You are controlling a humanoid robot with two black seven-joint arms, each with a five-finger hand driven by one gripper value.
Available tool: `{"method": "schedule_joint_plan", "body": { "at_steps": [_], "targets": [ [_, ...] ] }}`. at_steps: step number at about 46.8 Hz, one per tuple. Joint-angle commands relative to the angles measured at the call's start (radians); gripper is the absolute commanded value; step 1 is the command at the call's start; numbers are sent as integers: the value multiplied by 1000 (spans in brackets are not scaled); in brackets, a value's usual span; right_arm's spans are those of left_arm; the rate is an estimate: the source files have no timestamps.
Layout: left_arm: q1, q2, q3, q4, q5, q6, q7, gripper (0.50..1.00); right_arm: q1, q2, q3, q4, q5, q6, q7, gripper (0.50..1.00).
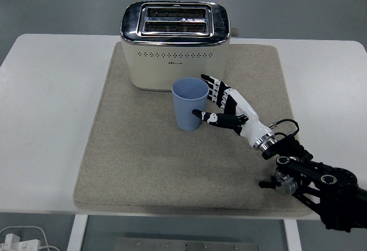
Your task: Put the water cup in front of the bread machine
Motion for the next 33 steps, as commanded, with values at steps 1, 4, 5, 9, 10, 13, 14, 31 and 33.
{"method": "schedule_joint_plan", "body": {
  "at_steps": [1, 4, 5, 9, 10, 13, 14, 31, 33],
  "targets": [
    [0, 0, 0, 0, 0, 0, 0, 1000, -3, -17, 1, 12, 0, -1, 0, 930],
    [0, 0, 0, 0, 0, 0, 0, 1000, -3, -20, 1, 13, 2, -3, 0, 930],
    [0, 0, 0, -2, 0, 0, 0, 1000, -3, -20, 1, 13, 2, -1, 0, 930],
    [0, 0, -1, 0, 0, 0, 0, 1000, -6, -28, 1, 15, 6, -1, 0, 930],
    [0, 0, -1, -2, 0, 0, 0, 1000, -9, -31, 1, 15, 8, -1, 0, 930],
    [0, 0, -1, 0, 0, 0, 0, 1000, -12, -37, 1, 19, 10, -1, 0, 930],
    [0, 0, -1, 0, 0, 0, 0, 1000, -12, -39, 1, 21, 10, -1, 0, 930],
    [-2, 0, 0, -2, 0, 0, 0, 1000, -24, -83, 40, 29, 11, 5, 0, 930],
    [-2, 0, 0, 0, 0, 0, 0, 1000, -27, -92, 51, 29, 11, 7, 0, 930]
  ]
}}
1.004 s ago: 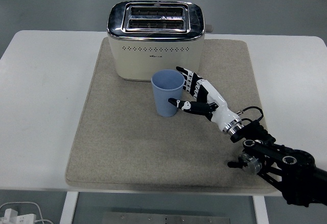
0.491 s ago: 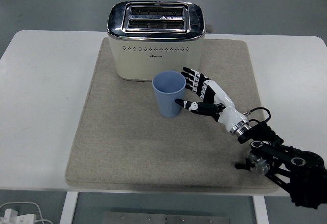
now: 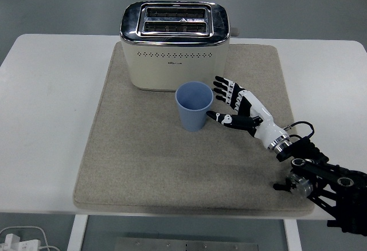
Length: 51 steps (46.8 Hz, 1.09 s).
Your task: Put the water cup in front of the bread machine
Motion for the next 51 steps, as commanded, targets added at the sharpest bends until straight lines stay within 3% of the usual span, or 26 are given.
{"method": "schedule_joint_plan", "body": {
  "at_steps": [1, 29, 42, 51],
  "targets": [
    [0, 0, 1, 0, 0, 0, 0, 1000, -7, -18, 23, 0, 1, 6, 0, 930],
    [-3, 0, -1, 0, 0, 0, 0, 1000, 4, -203, 46, -15, 172, 127, 0, 930],
    [-3, 0, -4, 0, 0, 0, 0, 1000, 27, -205, 94, -51, 245, 134, 0, 930],
    [-2, 0, -4, -2, 0, 0, 0, 1000, 30, -191, 186, -65, 250, 154, -111, 930]
  ]
}}
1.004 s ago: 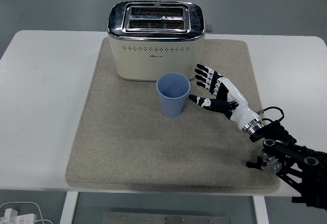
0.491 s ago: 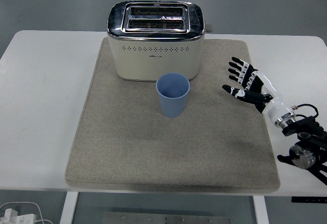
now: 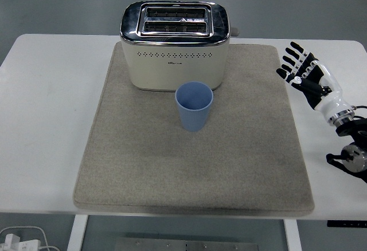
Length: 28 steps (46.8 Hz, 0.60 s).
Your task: Put the water cup in front of the bread machine
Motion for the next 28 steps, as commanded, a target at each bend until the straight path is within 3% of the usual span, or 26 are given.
{"method": "schedule_joint_plan", "body": {
  "at_steps": [1, 12, 28],
  "targets": [
    [2, 0, 0, 0, 0, 0, 0, 1000, 0, 5, 36, -1, 1, 4, -54, 928],
    [3, 0, 0, 3, 0, 0, 0, 1000, 69, 79, 53, -30, 136, 5, -252, 928],
    [5, 0, 0, 3, -2, 0, 0, 1000, 146, 156, 44, -96, 159, 21, -263, 928]
  ]
}}
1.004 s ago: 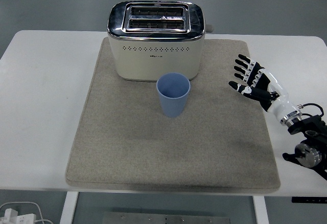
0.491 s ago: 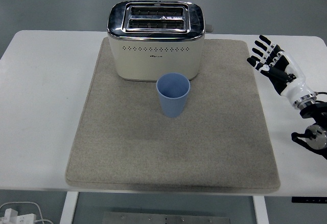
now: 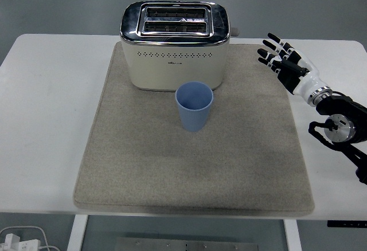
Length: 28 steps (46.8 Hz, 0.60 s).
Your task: Put the water cup in front of the bread machine
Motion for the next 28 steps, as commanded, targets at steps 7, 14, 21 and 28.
{"method": "schedule_joint_plan", "body": {
  "at_steps": [7, 14, 21, 28],
  "targets": [
    [0, 0, 0, -2, 2, 0, 0, 1000, 19, 77, 9, -77, 16, -8, 8, 930],
    [0, 0, 0, -2, 0, 0, 0, 1000, 25, 112, 15, -126, 16, 1, 15, 928],
    [1, 0, 0, -2, 2, 0, 0, 1000, 60, 131, 12, -163, 16, 0, 14, 930],
    [1, 0, 0, -2, 0, 0, 0, 1000, 91, 142, 7, -207, 16, 3, 11, 930]
  ]
}}
